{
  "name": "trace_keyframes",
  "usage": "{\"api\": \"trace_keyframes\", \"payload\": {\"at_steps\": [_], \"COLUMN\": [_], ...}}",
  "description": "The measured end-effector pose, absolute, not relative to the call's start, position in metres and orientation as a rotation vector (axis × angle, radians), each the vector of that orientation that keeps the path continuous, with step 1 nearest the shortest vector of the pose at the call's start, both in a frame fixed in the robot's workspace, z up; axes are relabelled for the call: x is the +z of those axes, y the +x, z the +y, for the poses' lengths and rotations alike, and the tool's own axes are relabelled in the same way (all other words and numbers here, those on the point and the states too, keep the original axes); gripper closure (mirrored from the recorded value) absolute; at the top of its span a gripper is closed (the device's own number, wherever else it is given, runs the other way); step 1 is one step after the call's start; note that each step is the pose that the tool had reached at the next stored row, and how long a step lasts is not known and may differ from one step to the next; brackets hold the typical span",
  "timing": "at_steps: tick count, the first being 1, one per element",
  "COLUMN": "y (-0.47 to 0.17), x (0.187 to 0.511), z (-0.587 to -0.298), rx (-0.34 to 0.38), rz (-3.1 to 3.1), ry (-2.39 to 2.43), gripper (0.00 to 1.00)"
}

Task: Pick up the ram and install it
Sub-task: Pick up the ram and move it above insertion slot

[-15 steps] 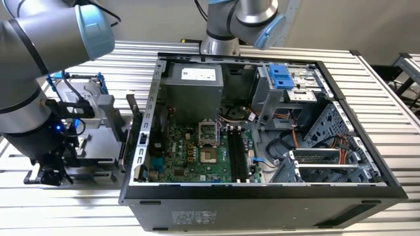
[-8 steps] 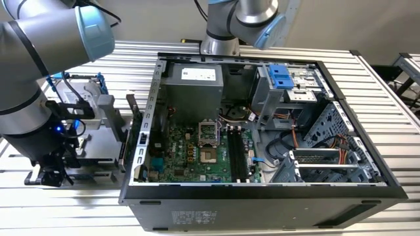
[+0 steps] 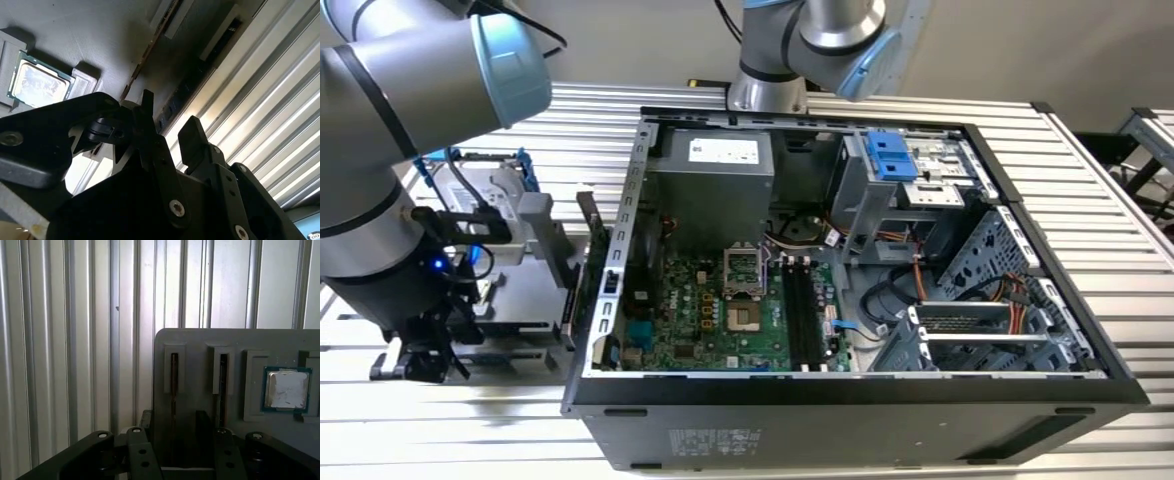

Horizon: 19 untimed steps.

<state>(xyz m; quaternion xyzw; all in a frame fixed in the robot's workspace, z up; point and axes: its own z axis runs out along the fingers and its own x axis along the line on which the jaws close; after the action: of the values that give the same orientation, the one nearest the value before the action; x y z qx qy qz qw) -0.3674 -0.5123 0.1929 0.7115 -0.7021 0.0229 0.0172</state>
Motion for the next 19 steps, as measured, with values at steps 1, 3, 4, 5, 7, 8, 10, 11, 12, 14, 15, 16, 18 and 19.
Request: {"api": "trace_keyframes", "payload": {"at_steps": [1, 3, 4, 5, 7, 8, 10, 11, 12, 14, 15, 16, 18, 19], "y": [-0.3675, -0.3678, -0.3678, -0.3679, -0.3679, -0.3679, -0.3679, -0.3679, -0.3679, -0.3679, -0.3679, -0.3679, -0.3679, -0.3679], "x": [0.1929, 0.1929, 0.1928, 0.1929, 0.1928, 0.1929, 0.1929, 0.1928, 0.1928, 0.1928, 0.1929, 0.1929, 0.1928, 0.1929], "z": [-0.5124, -0.5124, -0.5124, -0.5124, -0.5123, -0.5123, -0.5123, -0.5123, -0.5123, -0.5123, -0.5123, -0.5123, -0.5123, -0.5123], "rx": [0.071, 0.071, 0.071, 0.071, 0.071, 0.071, 0.071, 0.071, 0.071, 0.071, 0.071, 0.071, 0.071, 0.071], "rz": [-2.172, -2.164, -2.164, -2.164, -2.164, -2.163, -2.163, -2.163, -2.163, -2.163, -2.163, -2.163, -2.163, -2.163], "ry": [2.221, 2.229, 2.230, 2.229, 2.230, 2.230, 2.230, 2.230, 2.230, 2.230, 2.230, 2.230, 2.230, 2.230], "gripper": [0.00, 0.00, 0.00, 0.00, 0.00, 0.00, 0.00, 1.00, 1.00, 1.00, 1.00, 1.00, 1.00, 1.00]}}
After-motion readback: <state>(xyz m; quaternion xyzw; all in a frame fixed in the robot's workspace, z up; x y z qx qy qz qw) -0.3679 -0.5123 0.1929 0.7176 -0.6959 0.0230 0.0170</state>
